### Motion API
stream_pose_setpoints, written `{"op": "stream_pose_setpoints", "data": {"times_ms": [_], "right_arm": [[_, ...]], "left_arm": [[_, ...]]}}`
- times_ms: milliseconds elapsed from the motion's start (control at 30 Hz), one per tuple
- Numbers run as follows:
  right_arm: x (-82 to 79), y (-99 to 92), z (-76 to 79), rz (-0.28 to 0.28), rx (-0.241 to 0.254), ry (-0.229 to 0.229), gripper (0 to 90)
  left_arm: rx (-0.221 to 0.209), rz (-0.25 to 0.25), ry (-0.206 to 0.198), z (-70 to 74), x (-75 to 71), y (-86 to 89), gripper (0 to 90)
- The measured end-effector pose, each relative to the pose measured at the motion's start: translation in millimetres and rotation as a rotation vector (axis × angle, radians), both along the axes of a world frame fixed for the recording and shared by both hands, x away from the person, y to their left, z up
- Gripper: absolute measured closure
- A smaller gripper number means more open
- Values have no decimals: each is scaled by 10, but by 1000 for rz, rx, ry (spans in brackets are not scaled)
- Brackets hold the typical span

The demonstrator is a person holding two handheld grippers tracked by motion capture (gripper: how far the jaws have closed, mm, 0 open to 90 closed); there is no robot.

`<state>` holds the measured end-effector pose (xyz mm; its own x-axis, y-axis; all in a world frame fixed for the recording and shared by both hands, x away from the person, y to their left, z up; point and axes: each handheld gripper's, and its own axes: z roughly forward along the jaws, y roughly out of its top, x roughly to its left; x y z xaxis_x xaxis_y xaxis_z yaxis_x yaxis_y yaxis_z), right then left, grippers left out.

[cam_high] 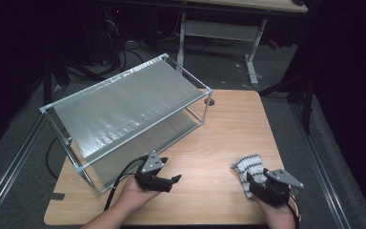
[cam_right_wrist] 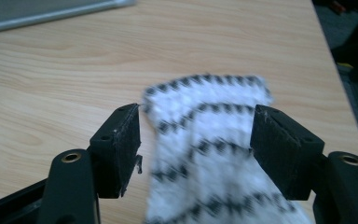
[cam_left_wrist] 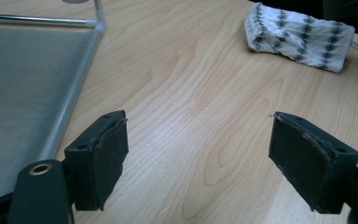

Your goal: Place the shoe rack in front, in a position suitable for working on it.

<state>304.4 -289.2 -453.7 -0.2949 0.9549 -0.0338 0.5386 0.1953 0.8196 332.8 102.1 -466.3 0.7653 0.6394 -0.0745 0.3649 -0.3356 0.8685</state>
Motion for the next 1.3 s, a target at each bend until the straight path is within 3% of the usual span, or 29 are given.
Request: {"op": "stream_pose_setpoints", "data": {"times_ms": [200, 267, 400, 533, 767, 1033, 1167, 1300], "right_arm": [[123, 256, -29, 90, 3, 2, 338], [153, 308, -43, 111, -1, 7, 337], [176, 378, -31, 147, 8, 3, 366], [239, 473, 17, 179, 10, -17, 359], [358, 663, 17, 236, 11, -18, 357], [506, 909, 77, 291, 11, -43, 354], [585, 1007, 86, 301, 26, -41, 387], [658, 1030, 106, 304, 64, -33, 406]], "left_arm": [[3, 30, 7, -10, -44, 111, 205], [-8, 37, 8, -2, -61, 140, 205], [11, 37, 11, -20, -135, 180, 205], [22, 42, -14, 4, -214, 234, 205], [46, 60, -23, 24, -323, 332, 205], [65, 62, -84, 185, -677, 439, 223], [66, 50, -65, 325, -820, 536, 213], [72, 86, -59, 458, -897, 694, 216]]}}
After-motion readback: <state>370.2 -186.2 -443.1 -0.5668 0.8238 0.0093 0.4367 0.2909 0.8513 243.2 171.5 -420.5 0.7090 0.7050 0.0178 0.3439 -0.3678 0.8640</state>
